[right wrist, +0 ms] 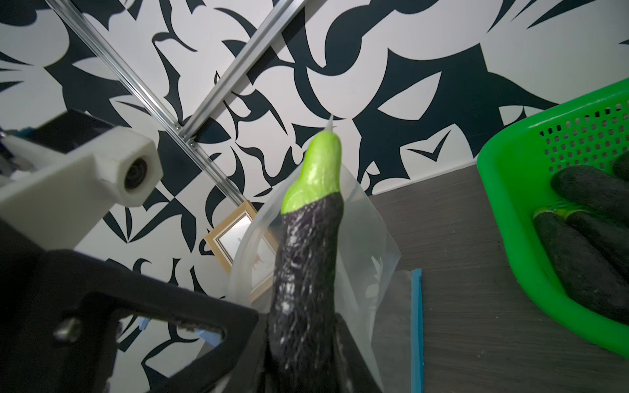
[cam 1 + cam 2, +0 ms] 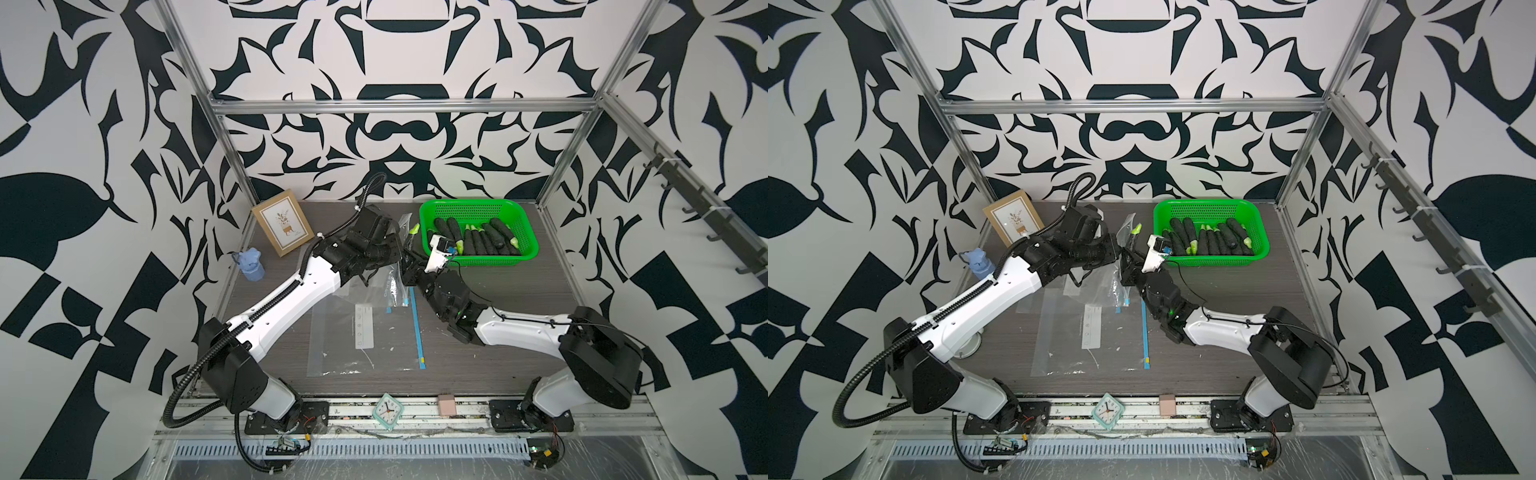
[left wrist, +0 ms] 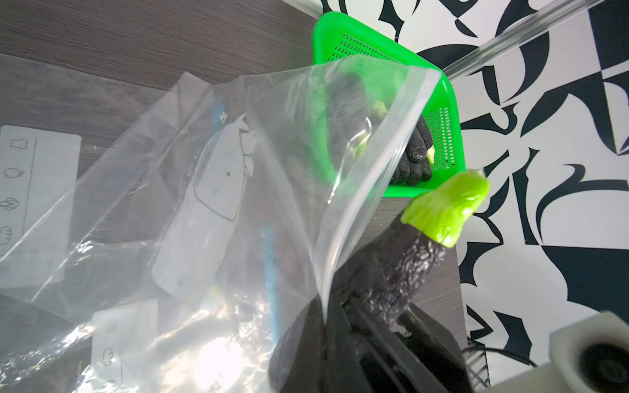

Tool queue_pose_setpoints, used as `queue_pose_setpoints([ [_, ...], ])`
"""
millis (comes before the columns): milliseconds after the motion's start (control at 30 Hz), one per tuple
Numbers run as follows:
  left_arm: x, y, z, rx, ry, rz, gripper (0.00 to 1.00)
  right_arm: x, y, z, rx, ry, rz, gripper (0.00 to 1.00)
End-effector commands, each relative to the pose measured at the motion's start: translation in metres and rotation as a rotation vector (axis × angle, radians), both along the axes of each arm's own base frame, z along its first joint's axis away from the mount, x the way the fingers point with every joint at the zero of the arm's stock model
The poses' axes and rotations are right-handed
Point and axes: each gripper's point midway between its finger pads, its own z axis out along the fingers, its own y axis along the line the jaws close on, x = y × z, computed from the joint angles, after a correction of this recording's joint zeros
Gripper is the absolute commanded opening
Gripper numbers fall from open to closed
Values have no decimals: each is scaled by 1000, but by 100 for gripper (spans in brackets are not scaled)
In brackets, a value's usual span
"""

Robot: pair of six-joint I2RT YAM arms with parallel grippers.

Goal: Place the eggplant in a zip-top bag and seal the zipper
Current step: Place the eggplant in the zipper food storage bag.

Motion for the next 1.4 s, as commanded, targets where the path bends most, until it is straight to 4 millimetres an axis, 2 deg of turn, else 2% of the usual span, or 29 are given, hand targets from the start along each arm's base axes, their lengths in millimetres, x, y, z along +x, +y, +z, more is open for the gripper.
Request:
queue_pose_setpoints([
  [0, 2, 1, -1, 51, -13, -44, 0, -11, 5, 12, -60, 46, 105, 0],
  [267, 2, -1, -1, 76, -36, -81, 0, -23, 7, -2, -168, 161, 246, 0],
  [433, 4, 0, -2, 109, -47, -99, 0, -31, 7, -2, -217, 207, 316, 0],
  [700, 7, -5, -2, 138, -71, -146, 0, -36, -12, -14, -241, 405, 336, 0],
  [867, 2, -14, -3, 141, -73, -182, 0, -30, -24, -21, -221, 474, 286, 0],
  [1167, -4, -22, -10, 175, -84, -224, 0, -26, -11, -12, -177, 519, 330, 0],
  [1367, -13, -37, -8, 219, -132, -282, 0, -22, -4, -10, -155, 587, 359, 0],
])
